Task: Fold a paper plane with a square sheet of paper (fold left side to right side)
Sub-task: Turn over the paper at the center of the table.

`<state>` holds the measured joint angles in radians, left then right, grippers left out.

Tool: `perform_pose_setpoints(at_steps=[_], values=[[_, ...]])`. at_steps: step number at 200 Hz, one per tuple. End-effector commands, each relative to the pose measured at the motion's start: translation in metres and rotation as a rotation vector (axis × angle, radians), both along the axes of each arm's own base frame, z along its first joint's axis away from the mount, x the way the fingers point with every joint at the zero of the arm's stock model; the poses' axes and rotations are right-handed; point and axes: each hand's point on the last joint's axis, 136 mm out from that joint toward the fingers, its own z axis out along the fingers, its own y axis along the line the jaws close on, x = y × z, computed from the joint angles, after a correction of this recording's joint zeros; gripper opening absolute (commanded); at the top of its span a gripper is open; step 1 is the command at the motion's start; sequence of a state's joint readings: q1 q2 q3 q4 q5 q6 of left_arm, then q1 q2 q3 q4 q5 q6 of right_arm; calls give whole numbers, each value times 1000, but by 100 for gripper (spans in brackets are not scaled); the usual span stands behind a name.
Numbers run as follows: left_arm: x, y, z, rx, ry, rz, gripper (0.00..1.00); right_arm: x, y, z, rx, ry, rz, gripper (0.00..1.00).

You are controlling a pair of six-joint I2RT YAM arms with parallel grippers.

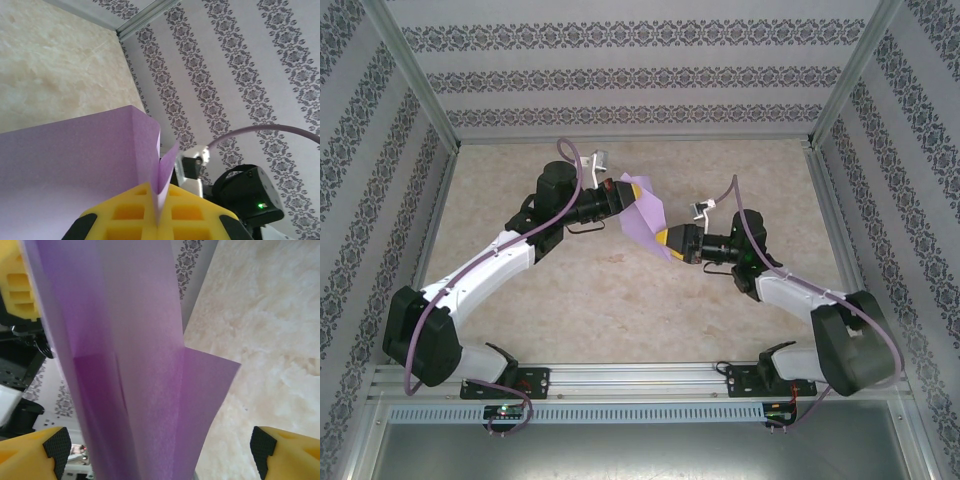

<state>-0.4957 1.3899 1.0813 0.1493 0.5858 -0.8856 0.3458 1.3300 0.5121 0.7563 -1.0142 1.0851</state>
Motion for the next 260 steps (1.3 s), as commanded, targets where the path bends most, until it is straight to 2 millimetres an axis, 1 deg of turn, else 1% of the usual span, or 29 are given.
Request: perform_pose_setpoints(at_steps=[1,13,37,59,128,158,171,177,184,189,209,225,235,246,260], values=[[-5,-2,25,-64,-51,-25,0,-2,12,33,73,-75,65,88],[-5,-2,22,-59,-43,-24,0,-2,15,36,72,-82,77,84],[-5,-1,11,-48,-21,-17,0,-1,14,41,66,-100,73,75],[-4,-1,4,-40,-9,-12,0,-3,14,42,50,-108,73,69],[-4,1,-5,-9,7,-7,0,-5,2,42,-11,-136,39,47],[-4,-1,-10,-10,21,-11,0,-6,1,43,-18,-139,37,32],[-3,-1,-10,-10,22,-11,0,-6,0,43,-21,-139,32,27],[-3,-1,-10,-9,22,-12,4,-6,0,43,-25,-142,31,25],[-3,-1,-11,-2,22,-10,11,-6,-1,41,-36,-138,28,23],[-3,0,-12,8,21,-6,18,-6,-1,39,-47,-136,29,21],[-4,8,-17,77,14,17,42,-6,-4,32,-102,-135,18,16],[-6,20,-21,162,3,56,50,-6,-7,25,-162,-139,3,11],[-9,32,-22,226,-6,95,55,-6,-11,19,-216,-137,-11,8],[-12,49,-26,303,-13,147,60,-8,-16,9,-301,-144,-21,8],[-19,70,-25,383,-29,209,67,-10,-22,-2,-435,-167,-29,7]])
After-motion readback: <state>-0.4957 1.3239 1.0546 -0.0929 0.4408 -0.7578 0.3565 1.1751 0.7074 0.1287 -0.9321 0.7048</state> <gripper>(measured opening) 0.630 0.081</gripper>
